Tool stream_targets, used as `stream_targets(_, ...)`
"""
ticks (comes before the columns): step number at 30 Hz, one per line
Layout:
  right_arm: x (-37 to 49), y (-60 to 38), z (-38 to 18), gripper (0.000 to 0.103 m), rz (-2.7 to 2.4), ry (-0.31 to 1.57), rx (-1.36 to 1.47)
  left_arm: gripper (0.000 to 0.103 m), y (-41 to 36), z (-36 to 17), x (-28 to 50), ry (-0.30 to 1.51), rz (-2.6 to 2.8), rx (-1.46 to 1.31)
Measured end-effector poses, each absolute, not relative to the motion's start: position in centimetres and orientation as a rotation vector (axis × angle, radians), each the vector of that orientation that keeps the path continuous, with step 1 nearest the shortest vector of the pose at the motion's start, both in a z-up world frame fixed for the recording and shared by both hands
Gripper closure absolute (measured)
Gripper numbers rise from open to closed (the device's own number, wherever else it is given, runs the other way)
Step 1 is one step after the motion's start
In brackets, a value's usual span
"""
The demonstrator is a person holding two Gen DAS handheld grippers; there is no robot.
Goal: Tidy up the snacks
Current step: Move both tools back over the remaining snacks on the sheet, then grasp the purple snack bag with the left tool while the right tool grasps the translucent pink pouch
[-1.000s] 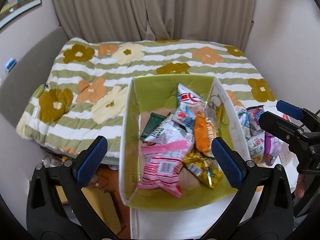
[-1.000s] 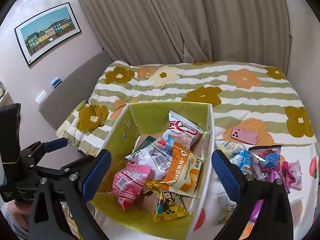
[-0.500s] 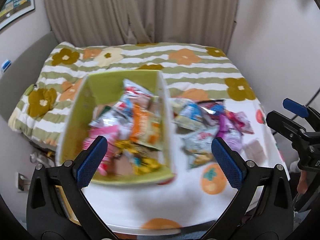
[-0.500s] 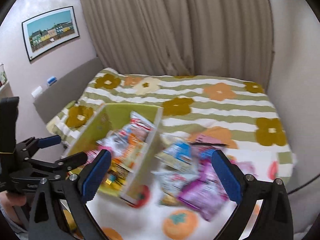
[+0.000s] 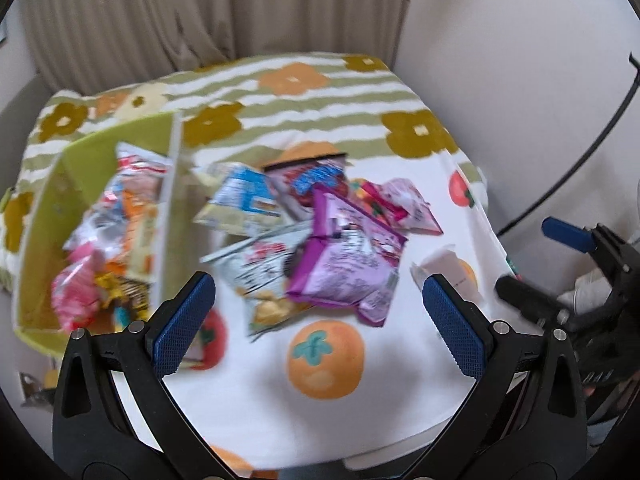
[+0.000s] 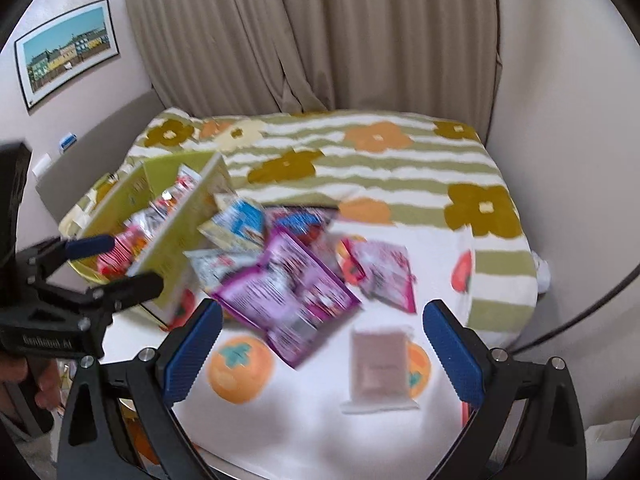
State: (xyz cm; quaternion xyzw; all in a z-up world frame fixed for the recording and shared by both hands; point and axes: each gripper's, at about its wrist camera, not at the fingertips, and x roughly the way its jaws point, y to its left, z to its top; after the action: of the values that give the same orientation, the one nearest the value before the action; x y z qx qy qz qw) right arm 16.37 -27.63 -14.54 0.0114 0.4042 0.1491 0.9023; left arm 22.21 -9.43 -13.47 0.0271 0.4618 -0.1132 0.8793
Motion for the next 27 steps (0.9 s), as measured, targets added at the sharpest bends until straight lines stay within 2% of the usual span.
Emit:
stream_targets(13,19.1,-29.0,-24.2,0.003,0.315,0.988,-0.024,0.000,-13.3,-22.0,29.6,1.159,-0.315,0.147)
stream_targets(27,21.1,-29.0,-28.0,0.003,0.306,1.066,-0.032,0.000,-16.5,-23.5,30.6,1.204,-0.389,0.256)
